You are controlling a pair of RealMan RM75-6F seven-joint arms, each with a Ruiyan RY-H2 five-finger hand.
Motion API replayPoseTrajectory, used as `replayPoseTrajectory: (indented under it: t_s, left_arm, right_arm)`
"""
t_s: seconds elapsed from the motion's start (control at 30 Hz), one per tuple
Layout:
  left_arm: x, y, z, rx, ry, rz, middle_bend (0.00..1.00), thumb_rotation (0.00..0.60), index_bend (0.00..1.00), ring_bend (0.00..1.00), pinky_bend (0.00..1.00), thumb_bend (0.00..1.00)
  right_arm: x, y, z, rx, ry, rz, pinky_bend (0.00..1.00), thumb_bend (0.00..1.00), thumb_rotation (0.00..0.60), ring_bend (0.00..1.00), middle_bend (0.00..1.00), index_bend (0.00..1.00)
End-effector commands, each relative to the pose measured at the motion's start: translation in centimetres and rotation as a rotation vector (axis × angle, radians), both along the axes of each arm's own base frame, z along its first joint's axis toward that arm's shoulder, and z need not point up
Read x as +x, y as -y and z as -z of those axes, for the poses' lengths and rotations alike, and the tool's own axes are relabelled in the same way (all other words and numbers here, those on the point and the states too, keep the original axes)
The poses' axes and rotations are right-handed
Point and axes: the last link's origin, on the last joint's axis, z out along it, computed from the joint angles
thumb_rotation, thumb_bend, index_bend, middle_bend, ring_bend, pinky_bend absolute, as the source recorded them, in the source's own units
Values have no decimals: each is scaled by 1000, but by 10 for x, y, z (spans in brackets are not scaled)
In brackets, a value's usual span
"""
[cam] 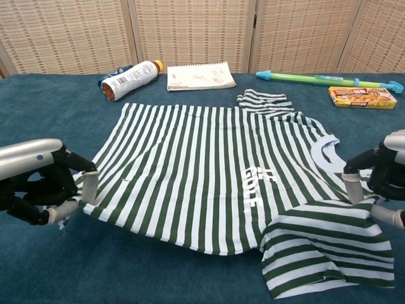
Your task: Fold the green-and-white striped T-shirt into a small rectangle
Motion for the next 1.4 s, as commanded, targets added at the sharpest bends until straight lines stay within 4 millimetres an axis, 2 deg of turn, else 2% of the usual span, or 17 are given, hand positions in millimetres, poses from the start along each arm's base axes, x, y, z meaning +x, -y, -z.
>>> replayPoseTrajectory:
  t_s: [0.03,0.6,1.07,1.4]
  left_arm:
    - [-1,11,-16,-38,46,-6,959,600,637,899,1000,533]
    - [-19,62,-64,-22,103,-104,959,600,637,899,1000,534]
    - [-26,99,-79,-17,103,-115,959,600,638,899,1000,533]
    - [-27,112,-85,-25,91,-100,959,600,638,899,1000,534]
  right_arm:
    - [3,-9,-11,29,29,12,1000,520,600,1000,962,664]
    - [8,-59,-48,108,133,102,1000,519,600,1000,972,679]
    - [17,-81,-61,227,194,125,1000,519,600,1000,973,681]
    - [24,-90,-62,310,210,119,1000,519,600,1000,974,681]
